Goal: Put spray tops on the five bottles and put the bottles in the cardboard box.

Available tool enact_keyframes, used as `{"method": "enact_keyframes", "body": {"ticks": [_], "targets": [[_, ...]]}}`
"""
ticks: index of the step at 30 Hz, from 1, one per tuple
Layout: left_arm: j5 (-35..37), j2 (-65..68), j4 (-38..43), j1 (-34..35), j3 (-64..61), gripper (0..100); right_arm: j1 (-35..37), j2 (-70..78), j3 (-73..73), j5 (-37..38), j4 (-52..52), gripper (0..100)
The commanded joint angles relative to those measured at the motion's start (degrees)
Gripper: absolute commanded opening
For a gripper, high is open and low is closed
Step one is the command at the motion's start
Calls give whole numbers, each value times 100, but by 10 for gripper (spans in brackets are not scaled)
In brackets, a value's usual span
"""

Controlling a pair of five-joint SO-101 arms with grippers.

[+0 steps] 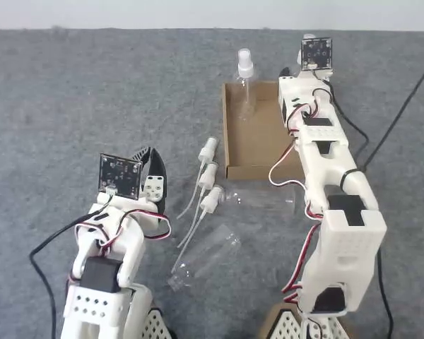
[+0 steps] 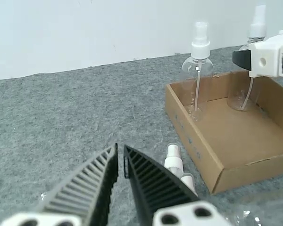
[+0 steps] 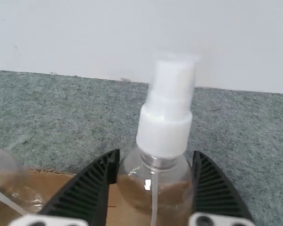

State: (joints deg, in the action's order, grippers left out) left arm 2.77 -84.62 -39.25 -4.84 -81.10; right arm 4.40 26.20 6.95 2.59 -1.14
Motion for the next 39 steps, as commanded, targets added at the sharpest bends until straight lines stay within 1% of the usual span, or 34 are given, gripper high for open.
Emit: {"method": "enact_keyframes", "body": {"ticks": [1,21,23,27,29,37,39], "targets": [[-9,-70,176,9,66,11,57,-154,-299,79,-66,178],[-9,-70,176,0,66,11,40,-154,-281,79,-66,180],[-9,-70,176,0,66,11,40,-154,-281,79,-66,207],[-9,-70,176,0,66,11,57,-145,-202,79,-66,304],[-9,-70,176,0,66,11,57,-145,-202,97,-66,332],[-9,-70,176,0,66,11,57,-303,-211,114,-66,339],[-9,-70,176,0,66,11,57,-453,-220,114,119,339]]}}
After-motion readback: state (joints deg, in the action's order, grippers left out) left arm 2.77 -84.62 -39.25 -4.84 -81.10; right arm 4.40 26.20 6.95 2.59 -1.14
